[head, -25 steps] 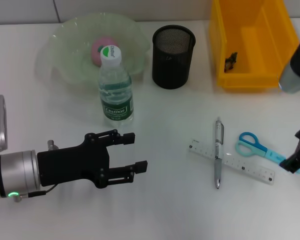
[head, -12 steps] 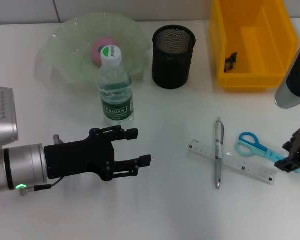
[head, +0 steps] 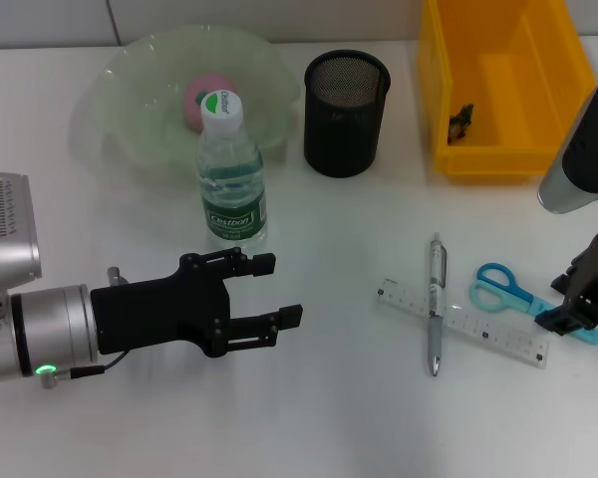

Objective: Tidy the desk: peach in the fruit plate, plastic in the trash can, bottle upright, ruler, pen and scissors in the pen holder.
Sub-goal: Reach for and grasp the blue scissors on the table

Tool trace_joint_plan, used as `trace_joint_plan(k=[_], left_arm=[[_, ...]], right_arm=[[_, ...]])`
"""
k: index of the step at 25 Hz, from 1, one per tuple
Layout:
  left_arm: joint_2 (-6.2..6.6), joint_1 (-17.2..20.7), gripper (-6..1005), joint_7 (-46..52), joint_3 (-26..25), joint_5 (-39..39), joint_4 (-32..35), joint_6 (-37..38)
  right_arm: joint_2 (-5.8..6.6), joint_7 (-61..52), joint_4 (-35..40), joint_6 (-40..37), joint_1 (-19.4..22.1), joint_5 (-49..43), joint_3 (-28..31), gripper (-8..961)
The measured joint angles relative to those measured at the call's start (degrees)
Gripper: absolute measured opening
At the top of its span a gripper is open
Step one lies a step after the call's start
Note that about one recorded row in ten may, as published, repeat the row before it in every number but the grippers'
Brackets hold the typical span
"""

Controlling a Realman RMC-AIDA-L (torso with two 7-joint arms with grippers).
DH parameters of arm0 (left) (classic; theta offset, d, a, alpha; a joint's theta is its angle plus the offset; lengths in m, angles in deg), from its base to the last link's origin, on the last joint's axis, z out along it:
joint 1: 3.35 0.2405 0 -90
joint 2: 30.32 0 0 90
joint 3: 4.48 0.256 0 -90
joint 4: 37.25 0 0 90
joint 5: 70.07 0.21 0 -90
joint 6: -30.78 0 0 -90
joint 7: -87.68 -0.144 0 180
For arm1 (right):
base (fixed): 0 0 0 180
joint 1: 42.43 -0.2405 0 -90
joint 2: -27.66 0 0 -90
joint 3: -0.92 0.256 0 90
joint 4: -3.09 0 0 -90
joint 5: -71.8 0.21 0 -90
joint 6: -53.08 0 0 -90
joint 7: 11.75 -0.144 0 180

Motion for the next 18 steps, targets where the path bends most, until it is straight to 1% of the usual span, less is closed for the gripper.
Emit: trace_joint_plan(k=[3,18], left_arm=[[0.0,0.0,758,0.0,0.0,0.0,0.0,-0.1],[-0.02,-0.1,757,0.0,0.1,0.0,0.0,-0.3]], right_arm=[[-0.01,0.0,-0.1,0.1,0.0,0.1,0.0,484],[-0.1,0.0,-0.9,0.4,0.0,0.1,-1.5,341]])
